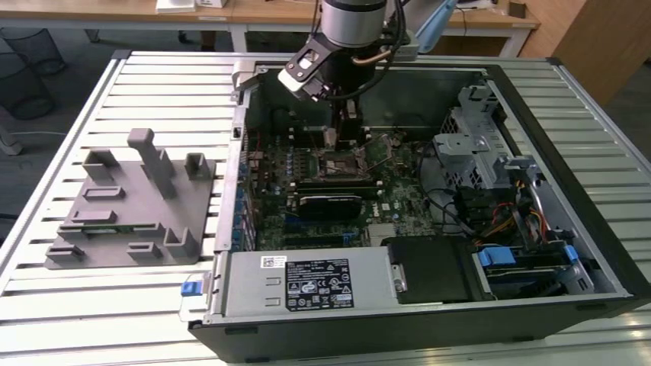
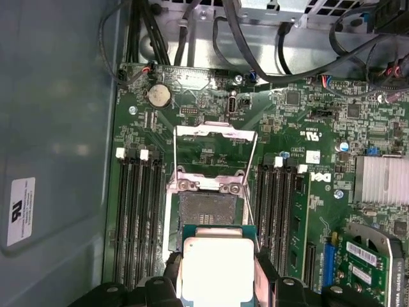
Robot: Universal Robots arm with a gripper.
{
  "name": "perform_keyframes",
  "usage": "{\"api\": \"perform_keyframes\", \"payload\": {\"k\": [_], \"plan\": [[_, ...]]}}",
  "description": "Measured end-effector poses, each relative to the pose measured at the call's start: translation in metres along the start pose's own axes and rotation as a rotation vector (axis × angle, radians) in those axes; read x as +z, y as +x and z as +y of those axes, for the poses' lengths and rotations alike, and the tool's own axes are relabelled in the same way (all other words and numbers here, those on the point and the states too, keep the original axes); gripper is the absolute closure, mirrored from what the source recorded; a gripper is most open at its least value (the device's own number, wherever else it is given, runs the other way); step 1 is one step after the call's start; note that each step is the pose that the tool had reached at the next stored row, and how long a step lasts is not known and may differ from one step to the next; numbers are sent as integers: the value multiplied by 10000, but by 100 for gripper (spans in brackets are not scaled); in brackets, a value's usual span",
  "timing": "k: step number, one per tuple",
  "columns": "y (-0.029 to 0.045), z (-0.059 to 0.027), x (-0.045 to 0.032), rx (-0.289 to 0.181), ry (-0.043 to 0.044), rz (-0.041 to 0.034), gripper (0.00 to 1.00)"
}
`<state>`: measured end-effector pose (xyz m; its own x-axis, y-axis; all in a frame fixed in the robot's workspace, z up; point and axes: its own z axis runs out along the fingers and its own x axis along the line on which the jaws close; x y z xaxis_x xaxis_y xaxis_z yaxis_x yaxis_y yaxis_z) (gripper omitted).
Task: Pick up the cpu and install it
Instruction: 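Place the cpu into insertion slot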
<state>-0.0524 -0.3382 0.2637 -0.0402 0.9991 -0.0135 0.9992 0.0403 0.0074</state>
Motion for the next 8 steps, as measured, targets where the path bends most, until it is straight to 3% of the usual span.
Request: {"api": "perform_keyframes", "payload": {"k": [5, 8], "plan": [[13, 1, 45, 148, 3, -1, 47], [16, 14, 121, 149, 3, -2, 47]]}}
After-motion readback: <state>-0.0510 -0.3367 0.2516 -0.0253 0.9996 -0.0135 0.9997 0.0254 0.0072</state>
